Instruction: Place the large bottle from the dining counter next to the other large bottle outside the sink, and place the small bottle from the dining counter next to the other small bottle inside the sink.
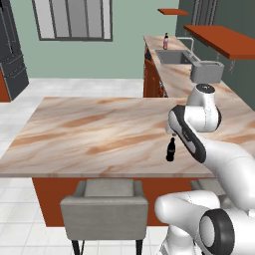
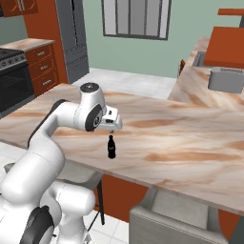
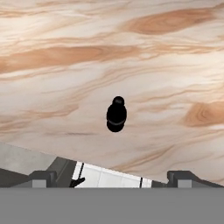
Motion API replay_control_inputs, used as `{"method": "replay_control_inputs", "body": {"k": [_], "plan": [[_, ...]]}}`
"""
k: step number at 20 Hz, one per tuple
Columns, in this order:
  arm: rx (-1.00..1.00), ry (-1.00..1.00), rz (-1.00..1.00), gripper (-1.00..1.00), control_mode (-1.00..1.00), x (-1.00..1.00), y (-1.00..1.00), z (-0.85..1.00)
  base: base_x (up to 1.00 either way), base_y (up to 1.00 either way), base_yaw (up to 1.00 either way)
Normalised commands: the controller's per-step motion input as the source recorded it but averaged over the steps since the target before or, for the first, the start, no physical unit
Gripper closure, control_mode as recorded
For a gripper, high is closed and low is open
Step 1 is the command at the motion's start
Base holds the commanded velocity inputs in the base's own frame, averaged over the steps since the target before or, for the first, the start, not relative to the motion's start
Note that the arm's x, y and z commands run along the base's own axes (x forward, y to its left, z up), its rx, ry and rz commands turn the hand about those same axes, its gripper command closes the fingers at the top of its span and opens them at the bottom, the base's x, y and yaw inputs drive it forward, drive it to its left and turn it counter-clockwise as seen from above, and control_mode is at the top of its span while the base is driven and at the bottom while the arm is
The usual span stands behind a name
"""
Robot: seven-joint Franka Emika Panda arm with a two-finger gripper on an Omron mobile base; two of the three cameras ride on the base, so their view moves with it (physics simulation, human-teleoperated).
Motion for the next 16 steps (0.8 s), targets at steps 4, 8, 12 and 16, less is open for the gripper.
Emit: {"method": "replay_control_inputs", "body": {"k": [4, 8, 12, 16], "plan": [[0.00, -0.01, 0.00, -1.00, -1.00, 0.16, -0.01, -0.11, 0.00, 0.00, 0.00], [0.00, -0.02, 0.00, -1.00, -1.00, 0.10, 0.00, -0.14, 0.00, 0.00, 0.00], [0.00, -0.02, 0.00, -1.00, -1.00, 0.11, -0.04, -0.16, 0.00, 0.00, 0.00], [0.00, -0.02, 0.00, -1.00, -1.00, 0.10, -0.03, -0.14, 0.00, 0.00, 0.00]]}}
